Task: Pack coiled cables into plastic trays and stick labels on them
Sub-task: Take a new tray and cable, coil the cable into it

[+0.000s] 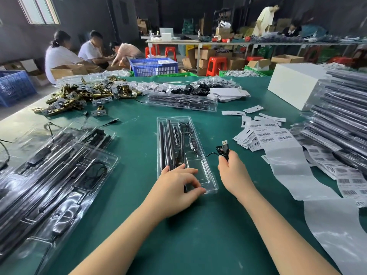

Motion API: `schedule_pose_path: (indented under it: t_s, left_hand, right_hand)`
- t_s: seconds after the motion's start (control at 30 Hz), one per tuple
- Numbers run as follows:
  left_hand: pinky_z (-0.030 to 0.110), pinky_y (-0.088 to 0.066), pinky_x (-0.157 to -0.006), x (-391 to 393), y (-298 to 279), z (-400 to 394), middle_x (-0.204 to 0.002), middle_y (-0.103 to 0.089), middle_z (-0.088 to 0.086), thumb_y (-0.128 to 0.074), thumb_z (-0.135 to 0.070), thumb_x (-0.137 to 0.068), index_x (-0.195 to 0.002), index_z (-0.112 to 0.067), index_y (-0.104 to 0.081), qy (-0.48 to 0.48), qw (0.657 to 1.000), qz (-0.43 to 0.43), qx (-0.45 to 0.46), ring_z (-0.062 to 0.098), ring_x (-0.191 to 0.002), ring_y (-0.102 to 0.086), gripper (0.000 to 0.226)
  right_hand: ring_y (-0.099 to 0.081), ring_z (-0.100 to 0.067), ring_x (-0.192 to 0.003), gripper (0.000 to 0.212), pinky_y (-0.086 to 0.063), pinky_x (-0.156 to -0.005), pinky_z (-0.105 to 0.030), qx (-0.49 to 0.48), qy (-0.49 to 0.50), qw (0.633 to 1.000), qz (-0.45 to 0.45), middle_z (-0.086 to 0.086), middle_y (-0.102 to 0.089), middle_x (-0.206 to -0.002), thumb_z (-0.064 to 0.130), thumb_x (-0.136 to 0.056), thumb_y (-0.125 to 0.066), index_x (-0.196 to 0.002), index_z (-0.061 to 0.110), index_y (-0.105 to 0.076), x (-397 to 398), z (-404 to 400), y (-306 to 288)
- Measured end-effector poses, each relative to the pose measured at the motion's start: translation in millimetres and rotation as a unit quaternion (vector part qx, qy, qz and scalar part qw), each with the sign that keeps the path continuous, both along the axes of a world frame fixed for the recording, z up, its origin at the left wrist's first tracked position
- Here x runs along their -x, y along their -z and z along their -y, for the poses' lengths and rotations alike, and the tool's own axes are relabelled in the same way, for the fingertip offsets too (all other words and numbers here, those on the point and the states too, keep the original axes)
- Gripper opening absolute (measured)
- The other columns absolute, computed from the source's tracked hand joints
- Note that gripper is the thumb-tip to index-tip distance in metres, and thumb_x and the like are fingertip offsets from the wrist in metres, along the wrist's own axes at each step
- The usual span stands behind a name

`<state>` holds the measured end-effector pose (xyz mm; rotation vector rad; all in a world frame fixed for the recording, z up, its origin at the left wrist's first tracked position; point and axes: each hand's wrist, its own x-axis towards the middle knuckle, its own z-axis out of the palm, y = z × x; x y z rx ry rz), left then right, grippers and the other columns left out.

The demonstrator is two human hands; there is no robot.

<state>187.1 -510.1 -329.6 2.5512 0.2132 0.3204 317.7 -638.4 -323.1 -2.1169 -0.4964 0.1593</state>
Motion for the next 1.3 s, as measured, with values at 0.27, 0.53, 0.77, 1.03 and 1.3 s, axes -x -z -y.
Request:
schedule_pose_path:
  t_s: [0.27, 0.53, 0.77, 1.03, 1.3]
  left_hand:
    - [0.047, -0.019, -0.116, 4.0, 0.1, 9.5, -0.135, -0.043, -0.01, -0.033, -0.029, -0.102, -0.097, -0.022, -0.042, -0.005, 0.999, 0.029, -0.03, 0.011, -0.118, -0.048, 0.012]
    - [0.051, -0.019, -0.114, 3.3, -0.8, 12.3, -0.129, -0.041, -0.009, -0.03, -0.029, -0.102, -0.095, -0.023, -0.038, -0.005, 0.999, 0.008, -0.034, 0.012, -0.111, -0.048, 0.012]
    - [0.054, -0.021, -0.112, 3.5, 1.5, 11.9, -0.131, -0.041, -0.009, -0.033, -0.033, -0.102, -0.104, -0.019, -0.049, 0.015, 0.995, -0.002, -0.098, 0.014, -0.108, -0.052, 0.021]
    - [0.044, -0.022, -0.114, -0.7, 4.6, 11.9, -0.143, -0.041, -0.014, -0.036, -0.061, -0.091, -0.129, -0.026, -0.045, -0.024, 0.988, -0.018, -0.152, 0.012, -0.121, -0.05, 0.053]
    - [0.027, -0.029, -0.054, -10.2, -12.4, 6.5, -0.09, -0.066, -0.005, -0.033, -0.044, -0.097, -0.099, -0.025, -0.059, -0.203, 0.948, -0.022, -0.245, 0.022, -0.081, -0.065, 0.032]
  right_hand:
    - [-0.046, -0.02, -0.066, 0.025, -0.033, -0.058, -0.032, 0.022, -0.013, 0.999, -0.04, -0.015, -0.062, -0.094, 0.028, -0.102, -0.037, -0.085, 0.011, -0.043, 4.3, 0.3, -5.5]
    - [-0.037, -0.015, -0.056, 0.029, -0.026, -0.05, -0.029, 0.102, -0.053, 0.993, -0.01, 0.0, -0.045, -0.068, 0.027, -0.099, -0.04, -0.074, 0.014, -0.036, 12.0, 1.7, -10.0]
    - [-0.042, -0.021, -0.065, 0.022, -0.032, -0.059, -0.031, 0.012, -0.006, 0.997, -0.076, -0.008, -0.054, -0.08, 0.025, -0.098, -0.041, -0.08, 0.011, -0.042, 3.5, 4.0, -6.9]
    - [-0.046, -0.024, -0.064, 0.023, -0.028, -0.057, -0.035, 0.036, 0.043, 0.996, 0.068, 0.002, -0.047, -0.069, 0.026, -0.102, -0.039, -0.081, 0.018, -0.036, -3.3, 7.0, 8.5]
    - [-0.05, -0.025, -0.078, 0.03, -0.036, -0.066, -0.033, 0.023, 0.008, 0.994, 0.107, 0.002, -0.053, -0.087, 0.025, -0.103, -0.039, -0.13, 0.014, -0.043, -2.8, 4.8, 17.6]
